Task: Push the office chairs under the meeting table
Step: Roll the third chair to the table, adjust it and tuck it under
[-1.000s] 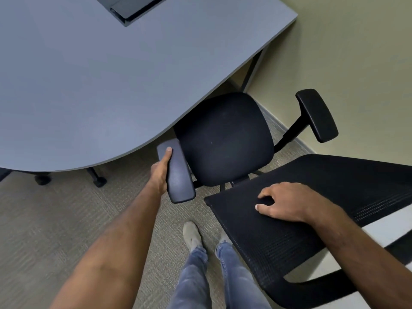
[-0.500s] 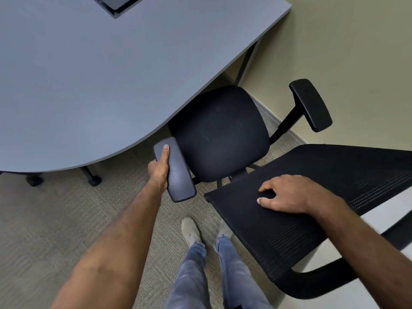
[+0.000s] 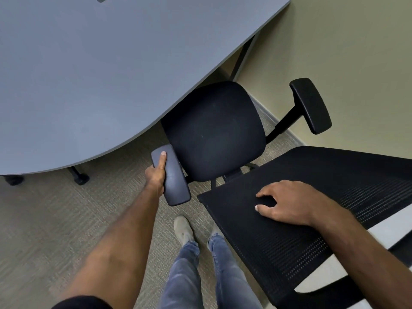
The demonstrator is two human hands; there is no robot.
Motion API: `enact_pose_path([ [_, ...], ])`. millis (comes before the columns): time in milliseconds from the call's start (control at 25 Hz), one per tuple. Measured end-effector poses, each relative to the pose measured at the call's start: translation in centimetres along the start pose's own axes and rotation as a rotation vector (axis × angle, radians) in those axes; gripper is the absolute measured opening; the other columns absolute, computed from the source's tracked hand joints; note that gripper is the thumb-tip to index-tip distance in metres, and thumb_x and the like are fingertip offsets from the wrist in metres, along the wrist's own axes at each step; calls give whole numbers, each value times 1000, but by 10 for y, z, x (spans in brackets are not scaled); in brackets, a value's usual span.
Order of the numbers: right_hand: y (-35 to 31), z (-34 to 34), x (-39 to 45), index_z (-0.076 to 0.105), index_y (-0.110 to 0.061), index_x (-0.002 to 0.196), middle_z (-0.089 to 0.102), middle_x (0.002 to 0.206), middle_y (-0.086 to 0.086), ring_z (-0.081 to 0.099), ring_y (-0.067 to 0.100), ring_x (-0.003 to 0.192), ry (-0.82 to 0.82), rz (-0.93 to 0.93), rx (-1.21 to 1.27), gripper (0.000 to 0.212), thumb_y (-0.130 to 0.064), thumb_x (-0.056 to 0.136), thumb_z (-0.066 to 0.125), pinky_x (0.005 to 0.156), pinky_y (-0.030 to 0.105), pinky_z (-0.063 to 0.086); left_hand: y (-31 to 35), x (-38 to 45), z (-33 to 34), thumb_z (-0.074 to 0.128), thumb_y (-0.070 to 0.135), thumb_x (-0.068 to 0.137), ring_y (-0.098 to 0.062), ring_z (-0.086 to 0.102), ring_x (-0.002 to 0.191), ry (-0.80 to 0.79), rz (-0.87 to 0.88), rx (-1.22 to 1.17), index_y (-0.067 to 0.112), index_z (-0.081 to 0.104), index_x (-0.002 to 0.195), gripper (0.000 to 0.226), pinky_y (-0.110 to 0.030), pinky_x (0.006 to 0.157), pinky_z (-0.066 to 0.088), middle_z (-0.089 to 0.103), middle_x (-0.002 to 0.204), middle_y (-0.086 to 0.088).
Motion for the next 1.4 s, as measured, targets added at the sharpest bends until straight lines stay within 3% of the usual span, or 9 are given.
enact_pose_path([
  [240,0,3,2,54,-41,147,55,152,-20,50,8,140,-2,-13,6,66,-75,91,44,116,41,42,-12,17,1,76,57,88,-23,70,87,-7,-19,42,13,67,97,46,-40,89,59,72,94,-3],
  [480,-12,0,1,54,-39,148,57,152,-17,52,12,138,-8,-3,35,65,-73,93,44,116,43,43,2,19,0,76,55,89,-22,70,91,6,-1,88,5,64,118,59,-37,88,57,72,115,-11],
  [600,-14,-2,-2,55,-38,147,58,151,-14,54,14,137,-16,10,46,65,-72,94,44,114,44,44,11,10,1,72,54,93,-32,63,120,118,53,233,1,53,141,74,-44,106,50,64,136,-16],
  [760,-15,-7,-8,59,-35,144,62,146,-9,56,18,133,10,38,72,59,-68,97,46,110,44,44,23,-39,25,61,38,101,-38,33,147,374,378,651,6,37,154,66,-50,121,25,38,159,-19],
  [880,-9,-12,-15,59,-30,145,61,146,-4,55,20,134,3,68,79,59,-65,99,47,108,43,46,11,-81,80,58,35,103,-31,48,138,-65,506,796,10,51,145,49,-40,114,35,52,150,-15],
  [960,1,-17,-20,56,-29,149,57,150,-1,52,22,138,-65,92,85,64,-68,97,49,109,43,45,0,-112,120,59,42,103,-25,55,134,-419,461,923,13,54,146,52,-31,110,39,57,148,-9],
  [1040,16,-25,-19,53,-27,151,55,152,1,52,25,138,-137,125,43,71,-71,95,50,110,45,45,-8,-142,153,57,54,101,-22,51,138,-625,464,1075,19,48,152,62,-32,113,38,51,154,-4],
  [1240,78,-58,6,49,-23,155,52,156,5,54,30,137,-223,264,-73,74,-66,95,56,110,46,46,-12,-191,211,57,64,97,-19,48,140,-747,487,1156,28,43,155,69,-29,108,36,48,157,0],
  [1400,137,-84,43,53,-21,152,56,153,7,57,31,135,-125,235,-135,63,-55,98,56,109,47,48,-12,-198,241,57,63,97,-19,48,141,-774,457,1169,27,43,155,70,-26,105,33,48,157,0],
])
Point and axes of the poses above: each hand's wrist, its own x-axis towards the middle knuckle, its own z-axis out of the palm, y = z × x, the point moved 4 cm from there along x, towards the middle knuckle
